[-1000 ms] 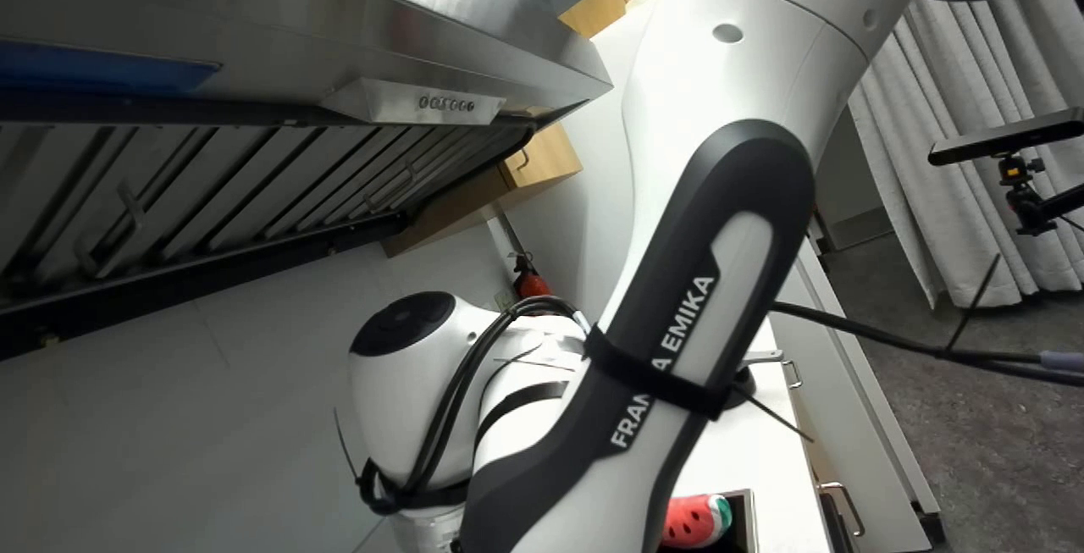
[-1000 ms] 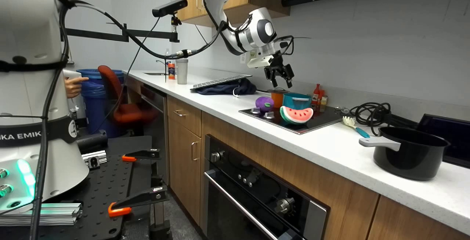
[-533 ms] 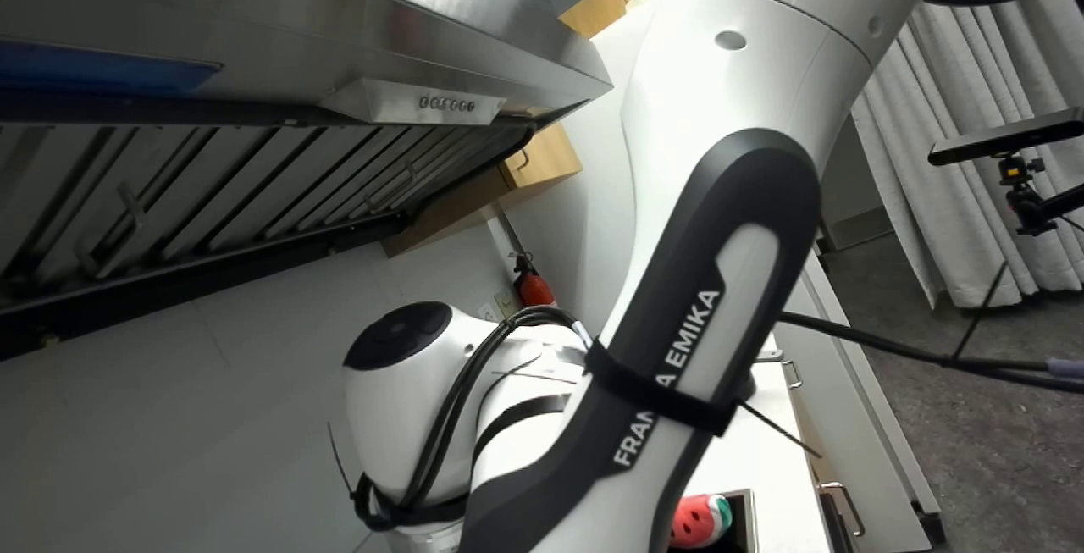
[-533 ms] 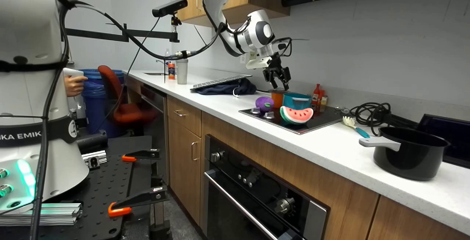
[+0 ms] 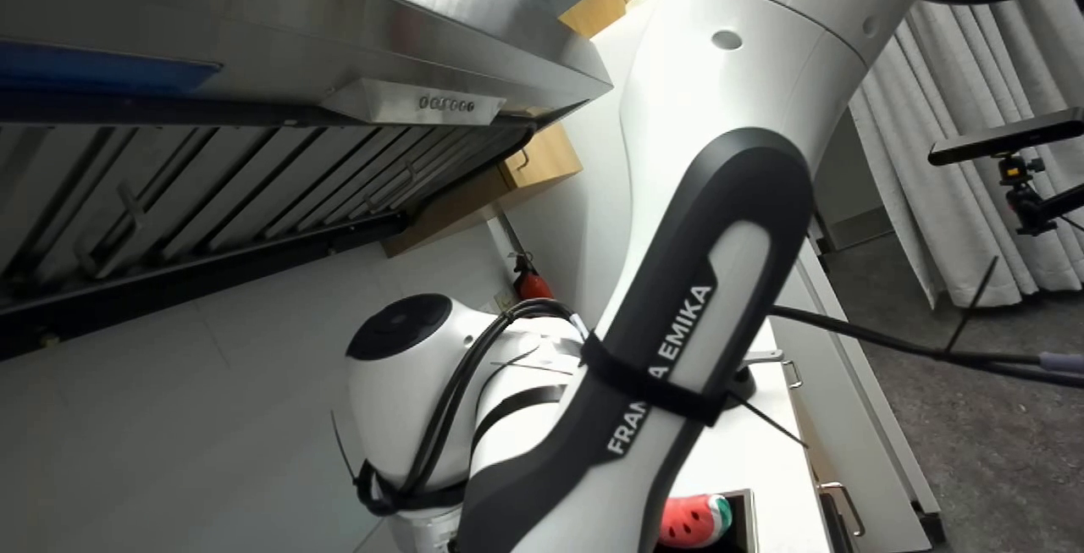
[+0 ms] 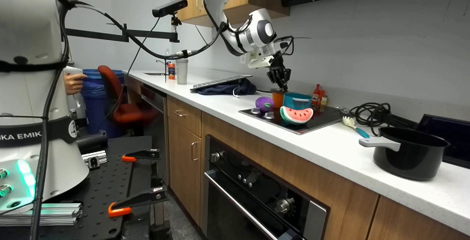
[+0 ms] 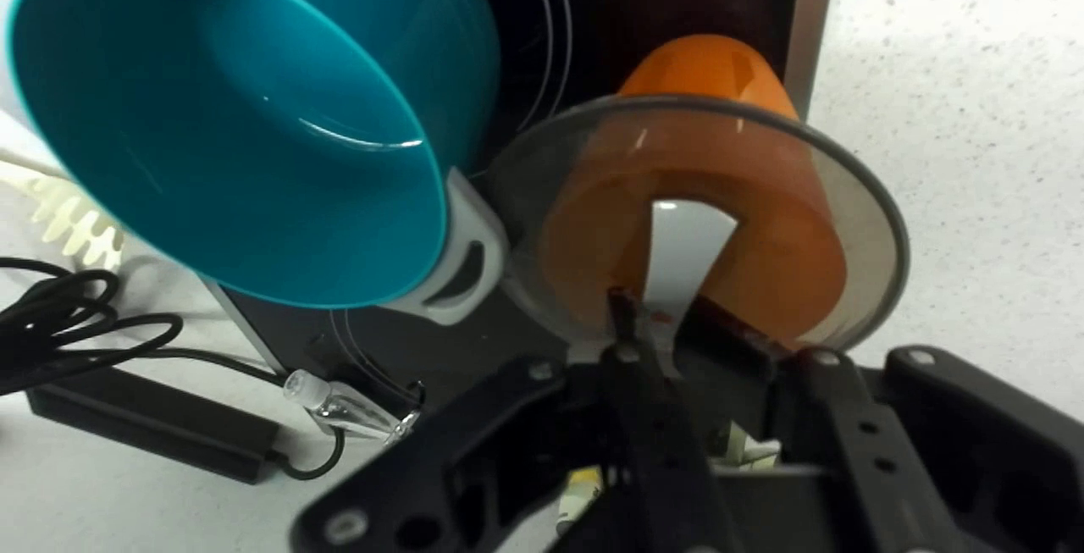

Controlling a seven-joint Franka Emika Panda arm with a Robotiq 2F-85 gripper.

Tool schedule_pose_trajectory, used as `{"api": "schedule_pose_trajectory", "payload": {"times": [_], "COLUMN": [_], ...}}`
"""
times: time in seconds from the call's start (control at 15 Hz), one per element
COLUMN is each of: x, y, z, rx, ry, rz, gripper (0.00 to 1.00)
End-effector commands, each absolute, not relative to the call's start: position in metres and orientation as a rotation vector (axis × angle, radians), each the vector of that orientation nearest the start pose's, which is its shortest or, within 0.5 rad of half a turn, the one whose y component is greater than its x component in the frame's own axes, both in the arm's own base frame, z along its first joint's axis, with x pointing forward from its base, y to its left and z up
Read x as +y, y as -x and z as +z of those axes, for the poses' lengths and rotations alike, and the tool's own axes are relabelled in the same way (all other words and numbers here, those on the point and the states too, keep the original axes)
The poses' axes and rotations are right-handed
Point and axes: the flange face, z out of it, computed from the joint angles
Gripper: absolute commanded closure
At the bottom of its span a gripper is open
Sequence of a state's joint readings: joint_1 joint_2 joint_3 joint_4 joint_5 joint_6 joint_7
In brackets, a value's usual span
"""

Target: Put the watermelon plush on the table and close the pot with the lid on the other pot

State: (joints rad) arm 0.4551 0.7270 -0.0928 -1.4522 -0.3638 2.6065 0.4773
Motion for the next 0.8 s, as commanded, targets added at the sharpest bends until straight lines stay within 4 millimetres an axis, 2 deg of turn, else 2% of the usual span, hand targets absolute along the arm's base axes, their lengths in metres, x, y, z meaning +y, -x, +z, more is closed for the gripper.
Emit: {"api": "schedule_pose_trajectory", "payload": {"times": [0.0,0.73], "x": [0.295,0.308], "y": [-0.705,-0.694], "z": [0.307,0.343], "rx": [-0.276,-0.322], "ry": [3.147,3.107], "rz": [-0.836,-0.93], "gripper": [0.95,0.97]}}
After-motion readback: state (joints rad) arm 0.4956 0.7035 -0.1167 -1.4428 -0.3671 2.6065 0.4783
